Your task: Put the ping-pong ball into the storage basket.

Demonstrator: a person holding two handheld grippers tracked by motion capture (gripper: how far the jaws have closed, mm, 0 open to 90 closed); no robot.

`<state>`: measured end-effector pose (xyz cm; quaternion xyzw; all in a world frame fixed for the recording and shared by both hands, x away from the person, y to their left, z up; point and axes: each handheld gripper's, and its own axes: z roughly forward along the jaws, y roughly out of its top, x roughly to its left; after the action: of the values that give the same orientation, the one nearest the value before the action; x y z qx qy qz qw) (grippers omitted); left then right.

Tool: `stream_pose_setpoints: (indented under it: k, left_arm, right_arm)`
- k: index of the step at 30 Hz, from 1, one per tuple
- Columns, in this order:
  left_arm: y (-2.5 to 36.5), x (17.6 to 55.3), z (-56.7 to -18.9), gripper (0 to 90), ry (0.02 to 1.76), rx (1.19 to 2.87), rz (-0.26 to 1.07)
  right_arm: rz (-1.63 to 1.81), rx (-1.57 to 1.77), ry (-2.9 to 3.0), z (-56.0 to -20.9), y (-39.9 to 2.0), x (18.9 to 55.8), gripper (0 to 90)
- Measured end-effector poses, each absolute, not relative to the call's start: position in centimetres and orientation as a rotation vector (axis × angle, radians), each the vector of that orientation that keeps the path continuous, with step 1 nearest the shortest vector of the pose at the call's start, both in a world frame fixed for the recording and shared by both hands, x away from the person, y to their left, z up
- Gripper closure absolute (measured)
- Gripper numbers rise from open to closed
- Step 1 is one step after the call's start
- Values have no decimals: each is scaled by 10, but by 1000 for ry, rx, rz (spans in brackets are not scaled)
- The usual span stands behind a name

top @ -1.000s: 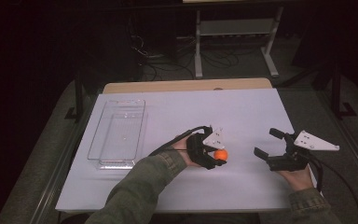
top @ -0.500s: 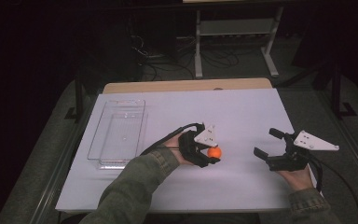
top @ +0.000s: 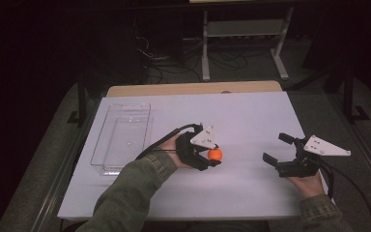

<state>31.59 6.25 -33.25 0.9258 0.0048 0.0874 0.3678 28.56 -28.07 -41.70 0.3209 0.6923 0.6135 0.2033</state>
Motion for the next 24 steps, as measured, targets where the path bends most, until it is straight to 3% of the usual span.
stream_pose_setpoints:
  k: [24]
  left_arm:
    - [99, 316, -316, 507, 66, 2373, 262]
  right_arm:
    - [1703, 896, 1938, -418, -280, 286, 0]
